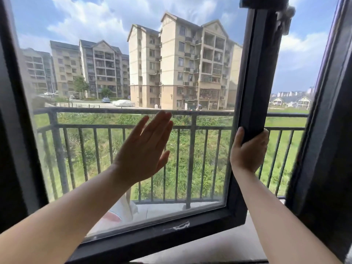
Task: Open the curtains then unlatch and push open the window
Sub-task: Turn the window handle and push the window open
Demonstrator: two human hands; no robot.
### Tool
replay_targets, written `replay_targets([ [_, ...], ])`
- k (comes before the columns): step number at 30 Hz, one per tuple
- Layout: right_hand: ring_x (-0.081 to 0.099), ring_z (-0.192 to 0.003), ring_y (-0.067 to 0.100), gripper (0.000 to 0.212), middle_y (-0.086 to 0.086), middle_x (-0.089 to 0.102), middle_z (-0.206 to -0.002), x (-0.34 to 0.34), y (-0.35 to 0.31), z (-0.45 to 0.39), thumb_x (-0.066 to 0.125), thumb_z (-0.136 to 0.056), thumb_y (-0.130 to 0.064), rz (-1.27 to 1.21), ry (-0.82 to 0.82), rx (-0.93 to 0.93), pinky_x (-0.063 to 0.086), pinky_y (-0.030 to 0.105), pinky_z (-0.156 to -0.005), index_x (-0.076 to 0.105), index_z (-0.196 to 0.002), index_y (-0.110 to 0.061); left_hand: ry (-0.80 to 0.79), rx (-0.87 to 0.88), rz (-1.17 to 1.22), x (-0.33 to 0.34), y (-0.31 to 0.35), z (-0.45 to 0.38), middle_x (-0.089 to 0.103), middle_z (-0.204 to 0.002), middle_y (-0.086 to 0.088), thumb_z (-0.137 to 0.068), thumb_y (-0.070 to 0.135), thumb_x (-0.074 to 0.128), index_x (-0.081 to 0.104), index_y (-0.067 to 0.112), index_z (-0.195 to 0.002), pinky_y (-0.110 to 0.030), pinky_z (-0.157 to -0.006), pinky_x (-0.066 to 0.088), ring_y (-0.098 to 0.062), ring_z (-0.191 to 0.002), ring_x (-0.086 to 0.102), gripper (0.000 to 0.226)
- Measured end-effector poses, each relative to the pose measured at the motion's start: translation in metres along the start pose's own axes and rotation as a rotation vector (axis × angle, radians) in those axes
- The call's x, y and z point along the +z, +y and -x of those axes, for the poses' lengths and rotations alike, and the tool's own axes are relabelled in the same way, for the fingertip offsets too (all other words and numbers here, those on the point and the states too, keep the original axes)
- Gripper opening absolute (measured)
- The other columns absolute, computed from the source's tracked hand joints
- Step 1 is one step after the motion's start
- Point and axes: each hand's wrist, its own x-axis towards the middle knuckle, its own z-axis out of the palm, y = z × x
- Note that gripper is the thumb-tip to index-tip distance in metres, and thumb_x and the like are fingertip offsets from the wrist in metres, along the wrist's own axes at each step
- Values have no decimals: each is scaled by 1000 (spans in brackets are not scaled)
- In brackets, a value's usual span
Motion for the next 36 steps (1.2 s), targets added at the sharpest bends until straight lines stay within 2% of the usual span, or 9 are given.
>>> replay_targets([
  [7, 51, -100, 42, 51, 30, 53, -111, 28, 9, -2, 51, -88, -30, 14, -30, -4, 45, 45, -73, 36, -117, 10, 28, -2, -79, 16, 5, -1, 22, -141, -15, -90, 36, 8, 21, -3, -132, -35, -107, 16, -26, -132, 22, 59],
  [15, 51, -101, 40, 48, 31, 52, -113, 79, 17, -10, 48, -90, -29, -46, -98, -8, 45, 43, -75, 36, -117, 10, 20, -10, -205, 38, 7, -12, 16, -142, -16, -90, 37, 9, 16, -4, -134, -37, -107, 12, -26, -133, 15, 61],
  [18, 51, -103, 38, 48, 29, 52, -115, 108, 21, -11, 47, -91, -29, -85, -135, 1, 45, 40, -76, 37, -117, 9, 8, -10, -262, 52, 9, -15, 23, -145, -13, -90, 39, 10, 17, -4, -134, -39, -108, 12, -27, -134, 22, 62],
  [23, 54, -99, 39, 44, 29, 54, -111, 155, 27, -11, 47, -91, -28, -164, -181, 6, 46, 41, -73, 39, -114, 8, -27, -5, -355, 71, 11, -21, 34, -145, -6, -88, 42, 14, 19, -1, -133, -37, -110, 28, -23, -134, 30, 63],
  [26, 54, -98, 39, 42, 29, 54, -112, 181, 29, -10, 47, -91, -27, -217, -223, 10, 47, 42, -75, 39, -114, 7, -36, 15, -409, 83, 11, -24, 29, -146, -7, -88, 41, 12, 18, -2, -132, -38, -110, 25, -24, -134, 28, 62],
  [30, 54, -100, 38, 42, 28, 54, -114, 213, 29, -9, 46, -91, -27, -271, -295, 28, 47, 42, -78, 38, -116, 7, -44, 36, -456, 98, 10, -29, 12, -141, -11, -88, 39, 10, 18, -3, -132, -39, -110, 24, -26, -134, 27, 61],
  [36, 53, -101, 39, 44, 30, 53, -114, 231, 27, -7, 46, -91, -26, -310, -369, 44, 48, 45, -79, 36, -116, 9, -82, 7, -493, 110, 9, -30, 12, -141, -13, -87, 37, 7, 18, -4, -132, -41, -111, 19, -26, -135, 25, 62],
])
